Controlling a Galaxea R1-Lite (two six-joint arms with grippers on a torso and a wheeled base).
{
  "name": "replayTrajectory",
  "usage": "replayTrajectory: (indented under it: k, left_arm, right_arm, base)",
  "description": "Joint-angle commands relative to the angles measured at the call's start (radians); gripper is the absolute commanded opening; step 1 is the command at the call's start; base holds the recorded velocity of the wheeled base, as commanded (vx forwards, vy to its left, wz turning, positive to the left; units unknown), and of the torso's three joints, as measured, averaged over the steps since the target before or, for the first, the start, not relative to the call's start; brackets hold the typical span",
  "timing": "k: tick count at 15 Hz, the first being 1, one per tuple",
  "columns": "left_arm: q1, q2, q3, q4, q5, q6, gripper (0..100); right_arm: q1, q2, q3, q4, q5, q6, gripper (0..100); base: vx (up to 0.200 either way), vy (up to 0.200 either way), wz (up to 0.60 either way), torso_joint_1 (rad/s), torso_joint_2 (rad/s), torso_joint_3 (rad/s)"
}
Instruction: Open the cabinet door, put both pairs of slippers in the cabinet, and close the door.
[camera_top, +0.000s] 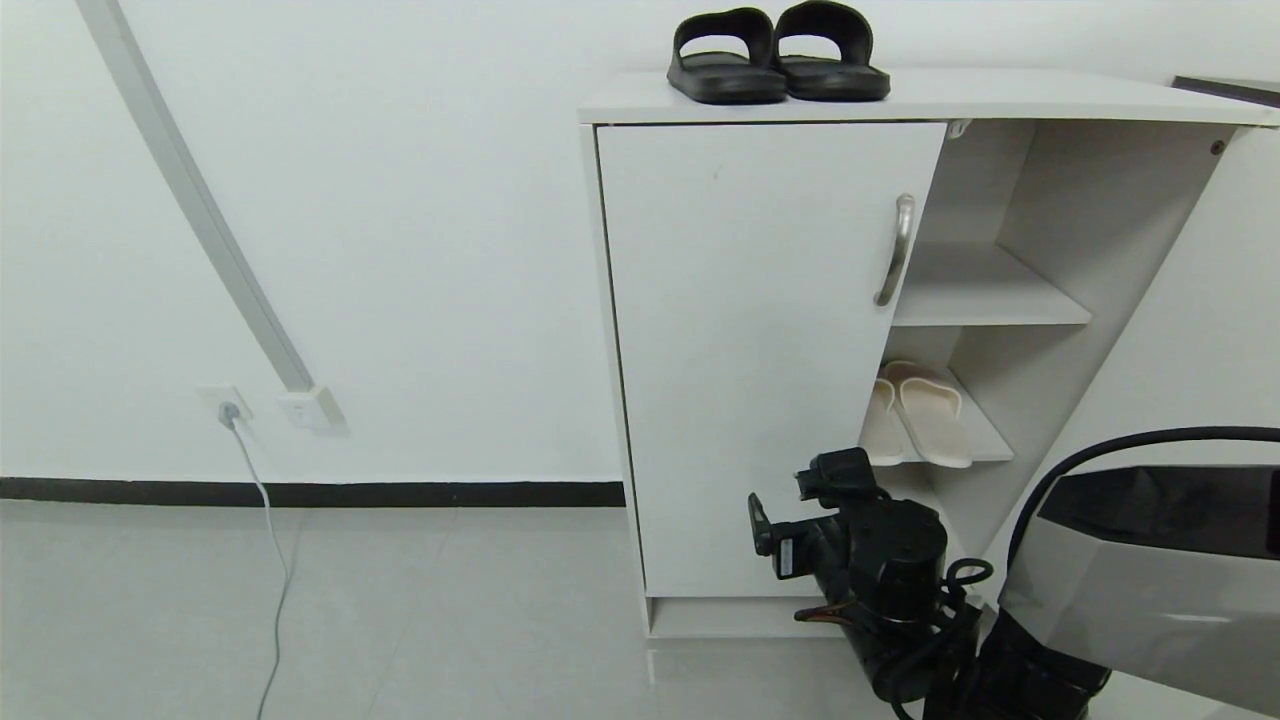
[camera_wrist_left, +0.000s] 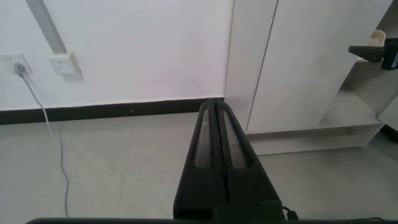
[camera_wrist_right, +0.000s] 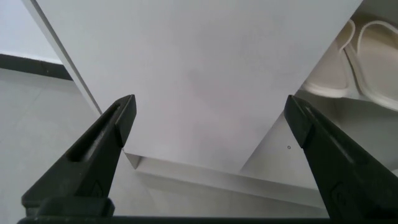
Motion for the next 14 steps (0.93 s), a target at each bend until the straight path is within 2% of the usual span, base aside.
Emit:
replayTrajectory:
  k: [1, 6, 14]
  left_arm:
    - [0.0, 0.001, 0.0, 0.0, 0.0, 0.0, 0]
    - [0.0, 0.001, 0.0, 0.0, 0.0, 0.0, 0]
    - [0.0, 0.001, 0.0, 0.0, -0.001, 0.001, 0]
  right_arm:
    - [0.003, 0.003, 0.001, -0.002, 0.0, 0.0, 100]
    - [0.004, 0.003, 0.004, -0.002, 0.0, -0.001, 100]
    - [0.001, 0.001, 0.004, -0.031, 0.0, -0.027, 100]
  base:
    - [0.0, 0.0, 0.0, 0.0, 0.0, 0.0]
    - [0.0, 0.0, 0.0, 0.001, -0.05, -0.052]
    - [0.0, 0.0, 0.0, 0.062, -0.41, -0.345]
